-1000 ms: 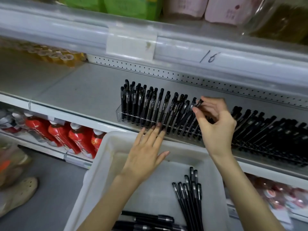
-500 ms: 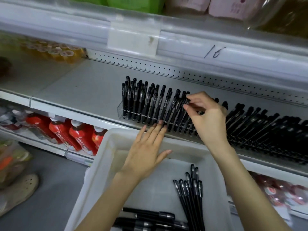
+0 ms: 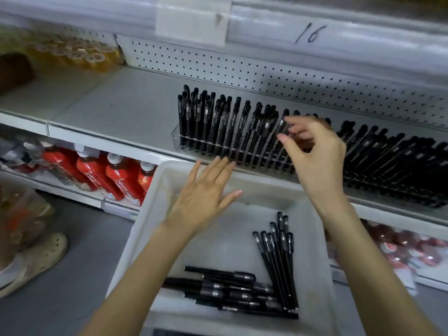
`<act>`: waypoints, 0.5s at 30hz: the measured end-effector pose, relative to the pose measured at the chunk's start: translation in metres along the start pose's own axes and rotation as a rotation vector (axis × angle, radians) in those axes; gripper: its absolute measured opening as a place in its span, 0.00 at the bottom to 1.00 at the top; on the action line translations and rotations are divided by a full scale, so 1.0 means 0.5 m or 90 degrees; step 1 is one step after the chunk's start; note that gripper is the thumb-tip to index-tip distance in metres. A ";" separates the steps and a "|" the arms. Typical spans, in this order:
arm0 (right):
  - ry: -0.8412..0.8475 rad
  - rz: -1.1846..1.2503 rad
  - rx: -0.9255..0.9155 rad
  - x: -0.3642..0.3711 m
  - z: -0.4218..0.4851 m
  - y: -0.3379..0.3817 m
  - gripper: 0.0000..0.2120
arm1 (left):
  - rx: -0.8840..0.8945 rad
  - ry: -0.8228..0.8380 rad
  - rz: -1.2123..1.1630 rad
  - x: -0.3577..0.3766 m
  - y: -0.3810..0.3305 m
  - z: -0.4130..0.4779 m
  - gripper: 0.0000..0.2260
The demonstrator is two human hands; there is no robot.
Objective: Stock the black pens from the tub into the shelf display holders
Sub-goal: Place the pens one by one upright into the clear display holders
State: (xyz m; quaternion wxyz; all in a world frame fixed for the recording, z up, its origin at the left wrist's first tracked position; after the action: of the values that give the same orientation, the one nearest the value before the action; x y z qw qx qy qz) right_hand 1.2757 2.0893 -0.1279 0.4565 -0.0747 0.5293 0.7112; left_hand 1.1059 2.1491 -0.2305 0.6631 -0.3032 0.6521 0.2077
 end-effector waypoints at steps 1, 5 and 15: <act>0.014 0.027 0.006 -0.003 -0.021 -0.003 0.10 | -0.015 0.003 -0.023 -0.001 0.010 -0.019 0.34; 0.161 0.114 0.087 0.033 -0.137 -0.052 0.07 | -0.092 -0.045 -0.091 -0.009 0.054 -0.137 0.34; 0.577 0.026 0.217 0.209 -0.375 -0.121 0.09 | -0.138 -0.065 -0.115 0.004 0.065 -0.271 0.30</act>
State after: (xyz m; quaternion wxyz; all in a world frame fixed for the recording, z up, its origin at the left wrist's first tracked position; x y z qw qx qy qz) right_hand 1.1894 1.9964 -0.3113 0.1714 -0.2909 0.7852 0.5191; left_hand 0.9841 2.0811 -0.2322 0.6747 -0.4195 0.5614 0.2316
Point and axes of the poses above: each hand's wrist, its own z-axis towards the middle knuckle, its own x-axis out of the palm, y = z × x, the point moved 6 cm from there along z, towards the middle knuckle, and after that the axes turned 8 degrees about y, right-handed, at the moved point
